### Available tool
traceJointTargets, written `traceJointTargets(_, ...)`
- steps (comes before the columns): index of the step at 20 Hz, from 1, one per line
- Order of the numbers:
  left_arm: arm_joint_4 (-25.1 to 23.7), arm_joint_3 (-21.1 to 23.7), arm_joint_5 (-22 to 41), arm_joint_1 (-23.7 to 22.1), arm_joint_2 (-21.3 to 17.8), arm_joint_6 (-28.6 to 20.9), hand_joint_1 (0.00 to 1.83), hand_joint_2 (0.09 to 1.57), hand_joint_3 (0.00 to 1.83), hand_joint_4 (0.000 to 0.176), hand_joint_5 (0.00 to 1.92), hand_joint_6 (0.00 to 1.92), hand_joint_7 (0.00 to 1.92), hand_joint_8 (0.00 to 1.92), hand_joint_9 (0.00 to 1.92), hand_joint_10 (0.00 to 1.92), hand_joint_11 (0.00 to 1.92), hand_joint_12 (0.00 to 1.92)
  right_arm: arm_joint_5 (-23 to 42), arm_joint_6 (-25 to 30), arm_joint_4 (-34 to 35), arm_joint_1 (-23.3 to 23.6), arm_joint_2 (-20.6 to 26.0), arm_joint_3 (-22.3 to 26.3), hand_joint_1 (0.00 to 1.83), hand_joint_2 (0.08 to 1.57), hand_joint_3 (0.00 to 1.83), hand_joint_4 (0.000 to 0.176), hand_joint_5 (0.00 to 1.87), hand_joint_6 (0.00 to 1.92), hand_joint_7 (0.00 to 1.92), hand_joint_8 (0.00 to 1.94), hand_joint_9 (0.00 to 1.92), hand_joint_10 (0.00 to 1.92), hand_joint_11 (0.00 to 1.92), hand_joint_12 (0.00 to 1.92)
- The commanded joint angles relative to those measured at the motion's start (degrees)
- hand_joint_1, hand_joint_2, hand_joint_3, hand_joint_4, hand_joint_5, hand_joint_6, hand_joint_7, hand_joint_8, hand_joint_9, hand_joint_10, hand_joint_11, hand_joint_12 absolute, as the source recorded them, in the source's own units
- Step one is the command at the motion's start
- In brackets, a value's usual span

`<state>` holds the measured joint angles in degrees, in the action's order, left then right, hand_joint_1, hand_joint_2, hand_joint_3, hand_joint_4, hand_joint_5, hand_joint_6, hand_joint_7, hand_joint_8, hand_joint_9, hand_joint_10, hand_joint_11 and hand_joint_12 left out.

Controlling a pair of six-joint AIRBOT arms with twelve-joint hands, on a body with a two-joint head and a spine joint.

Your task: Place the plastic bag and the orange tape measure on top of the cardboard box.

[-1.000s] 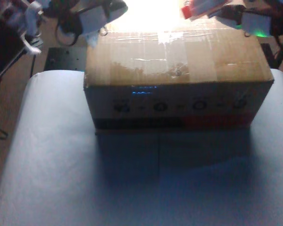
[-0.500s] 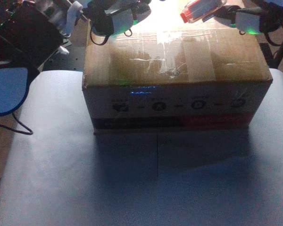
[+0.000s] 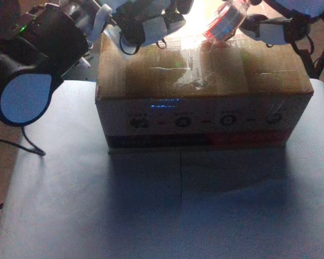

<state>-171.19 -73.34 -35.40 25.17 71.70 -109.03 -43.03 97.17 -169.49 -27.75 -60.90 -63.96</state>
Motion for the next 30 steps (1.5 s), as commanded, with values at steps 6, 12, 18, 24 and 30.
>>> traceJointTargets(6,-1.38,-0.11,-6.81,0.1,0.08,-2.56,1.35,1.18,0.0,0.0,0.73,1.14,0.84,1.24,0.88,1.43,0.76,1.7,-6.58,-0.39,-0.81,-0.28,-0.02,0.15,1.26,1.15,0.0,0.0,0.87,0.91,0.98,1.3,1.13,1.46,1.1,1.7)
traceJointTargets(12,-1.38,-0.08,-7.15,0.23,-0.8,-4.36,1.01,1.06,0.0,0.0,0.49,0.4,0.43,0.54,0.21,1.17,0.04,1.74,-7.34,-0.39,-0.82,-0.27,1.09,1.48,1.12,1.02,0.0,0.0,0.45,0.34,0.37,0.56,0.3,0.97,0.11,1.62)
traceJointTargets(18,-1.38,-0.01,-8.15,0.49,-1.55,-6.27,0.96,0.96,0.0,0.0,0.25,0.0,0.33,0.0,0.24,0.28,0.0,1.33,-7.8,-0.39,-0.84,-0.27,2.64,2.74,1.12,0.99,0.0,0.0,0.25,0.01,0.13,0.0,0.0,0.38,0.0,1.24)
traceJointTargets(24,-1.38,1.08,-9.66,1.37,-2.79,-7.44,0.94,0.95,0.0,0.0,0.32,0.01,0.36,0.0,0.25,0.35,0.0,1.39,-7.88,-0.39,-0.85,-0.49,3.71,3.47,1.14,0.99,0.0,0.0,0.25,0.03,0.17,0.0,0.0,0.48,0.0,1.24)
traceJointTargets(30,-1.38,3.27,-11.84,1.58,-4.25,-7.39,0.93,0.94,0.0,0.0,0.3,0.0,0.25,0.0,0.09,0.44,0.0,1.34,-7.62,-0.44,-1.38,-0.5,5.51,2.9,1.03,1.04,0.01,0.018,0.23,0.02,0.13,0.0,0.0,0.5,0.0,1.44)
